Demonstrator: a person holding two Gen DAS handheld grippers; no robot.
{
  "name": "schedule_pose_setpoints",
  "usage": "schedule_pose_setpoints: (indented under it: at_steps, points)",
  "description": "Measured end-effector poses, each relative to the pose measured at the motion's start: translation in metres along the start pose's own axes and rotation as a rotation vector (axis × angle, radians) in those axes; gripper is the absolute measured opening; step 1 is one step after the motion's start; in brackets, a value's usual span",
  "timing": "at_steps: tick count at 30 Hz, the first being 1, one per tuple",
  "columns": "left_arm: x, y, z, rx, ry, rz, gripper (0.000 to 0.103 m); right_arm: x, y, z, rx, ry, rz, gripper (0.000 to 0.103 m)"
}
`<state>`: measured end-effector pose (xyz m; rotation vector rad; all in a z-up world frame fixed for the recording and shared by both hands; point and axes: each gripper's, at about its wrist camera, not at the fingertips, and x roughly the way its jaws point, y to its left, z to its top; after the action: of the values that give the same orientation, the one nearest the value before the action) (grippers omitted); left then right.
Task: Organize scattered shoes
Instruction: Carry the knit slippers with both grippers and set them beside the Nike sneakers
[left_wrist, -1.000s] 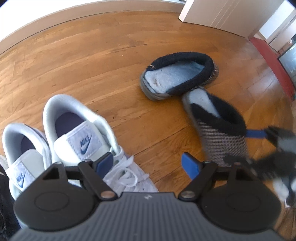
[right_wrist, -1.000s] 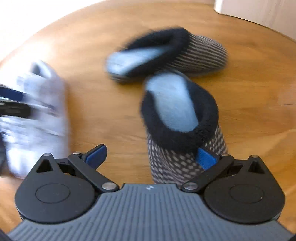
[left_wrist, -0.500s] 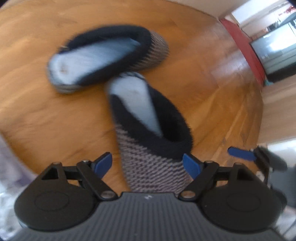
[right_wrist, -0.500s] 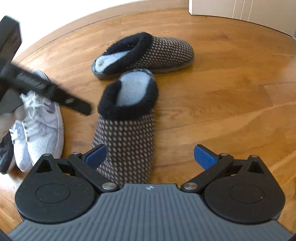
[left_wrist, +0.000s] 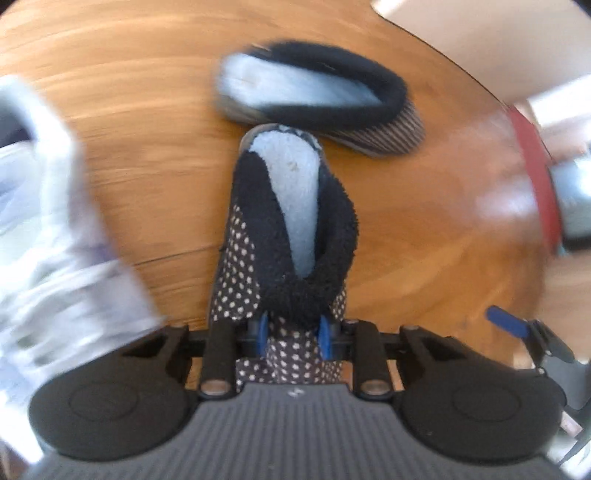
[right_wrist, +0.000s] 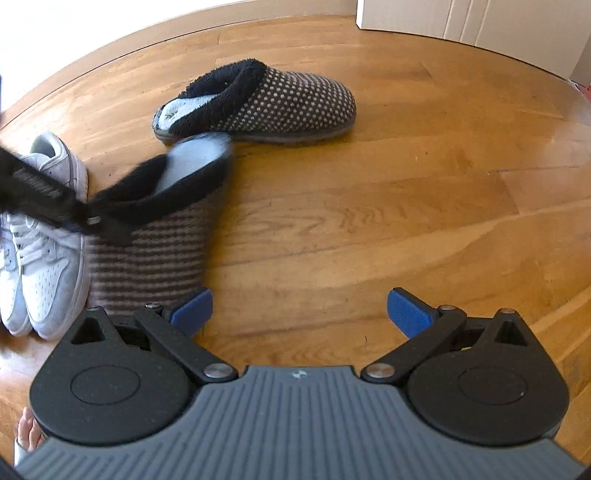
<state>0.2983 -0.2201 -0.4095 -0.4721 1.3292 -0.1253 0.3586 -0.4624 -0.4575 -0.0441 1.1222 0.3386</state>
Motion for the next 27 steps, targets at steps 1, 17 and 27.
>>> schedule_pose_setpoints:
  at_steps: [1,17,27]
  points:
    - [-0.004,0.008,0.000,-0.033,-0.017,-0.001,0.024,0.001,0.004,0.003,-0.018,-0.011,-0.001,0.102]
    - [-0.049,0.046,0.037,-0.121,-0.130,-0.096,0.061,0.082,0.119,0.112,-0.839,-0.089,-0.261,0.102]
    - [-0.119,0.069,0.039,0.001,-0.256,-0.073,0.072,0.158,0.132,0.147,-0.769,0.127,-0.372,0.101]
